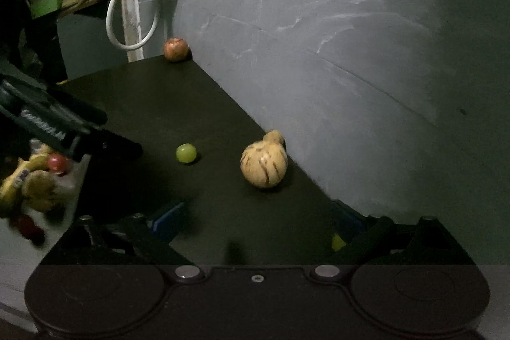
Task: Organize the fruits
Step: 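Move both grippers away from the tray toward the remaining striped melon and grapes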
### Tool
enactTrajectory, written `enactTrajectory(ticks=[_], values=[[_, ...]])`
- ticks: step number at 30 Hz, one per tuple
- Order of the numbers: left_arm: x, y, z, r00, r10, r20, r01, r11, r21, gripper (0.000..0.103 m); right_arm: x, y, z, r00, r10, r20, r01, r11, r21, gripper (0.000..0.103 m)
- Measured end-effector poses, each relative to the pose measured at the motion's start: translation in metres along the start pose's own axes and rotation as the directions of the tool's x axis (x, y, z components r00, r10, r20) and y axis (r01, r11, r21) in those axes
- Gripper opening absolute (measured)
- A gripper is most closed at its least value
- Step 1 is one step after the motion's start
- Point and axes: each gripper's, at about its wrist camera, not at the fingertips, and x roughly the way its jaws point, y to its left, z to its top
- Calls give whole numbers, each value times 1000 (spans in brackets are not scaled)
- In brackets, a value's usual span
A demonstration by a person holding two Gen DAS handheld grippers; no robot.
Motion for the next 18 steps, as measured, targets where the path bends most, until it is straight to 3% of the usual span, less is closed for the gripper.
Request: enactTrajectory(ticks=[6, 12, 18], values=[[17, 2, 5, 1000, 23, -13, -23, 1000, -10, 102, 50, -8, 15, 999, 50, 6, -50, 996, -78, 87], [36, 29, 9, 999, -31, -33, 22, 970, -242, 100, 84, -8, 18, 997, 78, -19, -80, 984, -156, 78], [50, 34, 13, 999, -31, -29, 22, 962, -274, 99, 102, -9, 20, 994, 106, -19, -107, 977, -182, 69]])
